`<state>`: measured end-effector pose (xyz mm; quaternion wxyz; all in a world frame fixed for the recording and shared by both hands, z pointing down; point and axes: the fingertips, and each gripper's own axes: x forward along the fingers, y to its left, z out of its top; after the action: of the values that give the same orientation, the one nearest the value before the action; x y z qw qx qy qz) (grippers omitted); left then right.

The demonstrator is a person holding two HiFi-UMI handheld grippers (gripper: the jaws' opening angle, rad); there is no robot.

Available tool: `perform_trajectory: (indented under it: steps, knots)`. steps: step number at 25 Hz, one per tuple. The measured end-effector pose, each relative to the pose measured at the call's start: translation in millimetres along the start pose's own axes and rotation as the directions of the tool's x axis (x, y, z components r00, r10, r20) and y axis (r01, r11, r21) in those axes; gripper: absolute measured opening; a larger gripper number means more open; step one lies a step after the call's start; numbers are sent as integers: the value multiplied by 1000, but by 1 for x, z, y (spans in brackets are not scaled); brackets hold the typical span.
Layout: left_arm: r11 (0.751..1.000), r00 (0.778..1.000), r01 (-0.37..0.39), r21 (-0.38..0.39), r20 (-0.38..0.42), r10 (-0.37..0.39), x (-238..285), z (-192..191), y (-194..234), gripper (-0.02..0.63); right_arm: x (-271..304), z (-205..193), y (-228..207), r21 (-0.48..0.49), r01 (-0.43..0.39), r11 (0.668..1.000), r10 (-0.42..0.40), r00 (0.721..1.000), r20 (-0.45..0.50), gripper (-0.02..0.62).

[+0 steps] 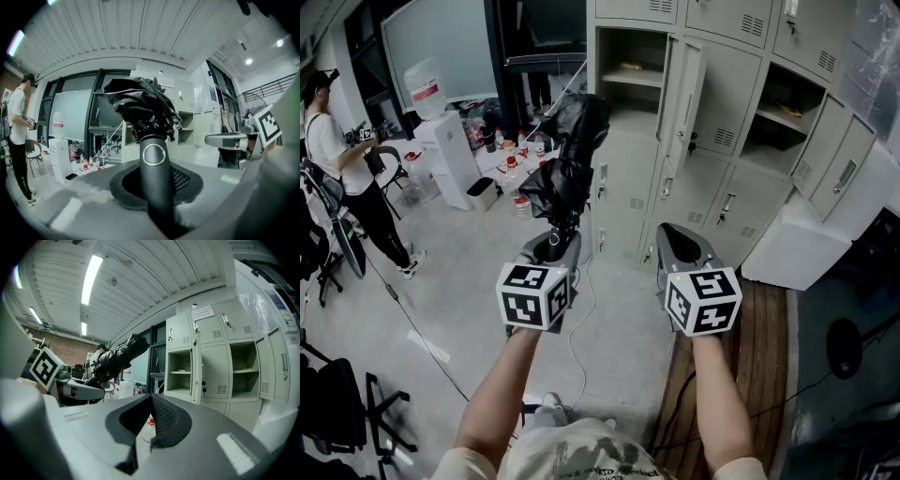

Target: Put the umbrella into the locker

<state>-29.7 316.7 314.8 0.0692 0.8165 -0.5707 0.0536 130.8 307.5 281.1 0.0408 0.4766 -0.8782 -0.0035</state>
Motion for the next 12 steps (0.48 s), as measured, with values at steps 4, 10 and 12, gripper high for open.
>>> perform_trajectory:
  steps: [4, 10, 12]
  knots:
    - [1000, 1000, 7, 6, -15, -7, 3, -2, 0, 83, 3, -4, -1, 15, 8, 1000, -7, 1000, -11, -3]
    - [999, 999, 33, 17, -26, -33, 20, -3, 8, 84, 17, -5, -7, 33, 30, 999, -29, 1000, -9, -5]
    - [999, 999, 45, 19, -30, -45, 29, -3, 13, 84, 26, -5, -9, 34, 35, 999, -35, 999, -9, -5]
